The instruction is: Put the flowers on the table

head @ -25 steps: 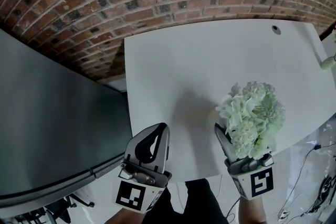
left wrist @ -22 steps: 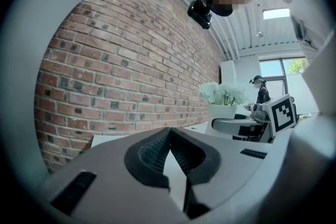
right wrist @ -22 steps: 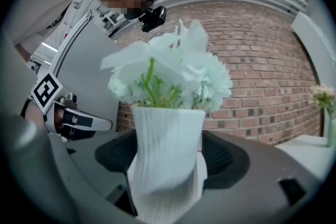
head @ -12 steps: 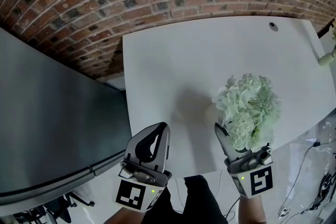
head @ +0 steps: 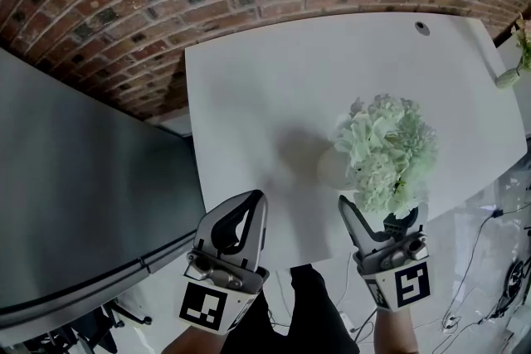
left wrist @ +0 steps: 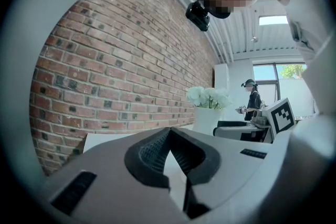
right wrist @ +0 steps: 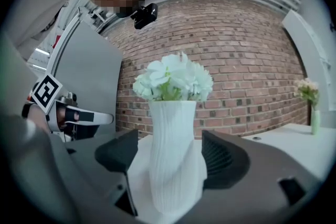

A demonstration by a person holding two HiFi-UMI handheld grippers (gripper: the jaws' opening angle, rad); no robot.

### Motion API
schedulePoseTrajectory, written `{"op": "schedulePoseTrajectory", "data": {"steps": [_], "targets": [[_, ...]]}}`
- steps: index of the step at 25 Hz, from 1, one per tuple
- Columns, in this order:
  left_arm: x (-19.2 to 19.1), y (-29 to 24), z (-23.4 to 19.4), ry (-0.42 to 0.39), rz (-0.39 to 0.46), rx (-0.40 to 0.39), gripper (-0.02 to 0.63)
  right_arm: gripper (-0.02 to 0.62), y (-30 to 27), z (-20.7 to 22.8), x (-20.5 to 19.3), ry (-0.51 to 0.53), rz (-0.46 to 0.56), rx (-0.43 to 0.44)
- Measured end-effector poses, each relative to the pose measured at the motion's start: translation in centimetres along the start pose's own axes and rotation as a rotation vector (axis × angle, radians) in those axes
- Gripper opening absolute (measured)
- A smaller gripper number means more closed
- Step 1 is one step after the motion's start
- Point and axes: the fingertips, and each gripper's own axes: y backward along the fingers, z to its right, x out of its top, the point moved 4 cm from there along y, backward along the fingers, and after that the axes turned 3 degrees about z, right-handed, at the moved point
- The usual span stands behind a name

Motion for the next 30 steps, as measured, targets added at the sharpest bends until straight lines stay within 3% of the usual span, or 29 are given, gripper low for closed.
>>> {"op": "schedulePoseTrajectory", "data": {"steps": [9,13,17,19,21,26,30], "targets": [[0.4,1.1,0.6,0.009,-0.01,-0.014,0.006,0.367,2.5,-0.4,-0.8,0.015,-0.137,-0.093],[0.8,1.7,0.6,0.019,-0.014,-0.026,0.006,0.253,3.2,-0.9,-0.2,0.037,-0.119,-0.127],[1.4,2.2,0.2,0.014,-0.007,-0.031,0.006,0.183,3.5,-1.5,0.7,0.047,-0.092,-0.149],[2.0,2.5,0.2,0.017,0.0,-0.033,0.006,0.096,3.9,-1.8,1.3,0.044,-0.094,-0.168],[2.7,2.9,0.3,0.017,0.006,-0.039,0.006,0.057,4.2,-2.1,2.4,0.044,-0.081,-0.182],[5.0,3.5,0.2,0.012,0.032,-0.049,0.006,0.023,4.7,-3.3,5.2,0.066,-0.062,-0.19],[7.4,3.9,0.5,-0.014,0.085,-0.056,0.006,0.017,5.6,-4.1,6.4,0.087,-0.11,-0.205]]}}
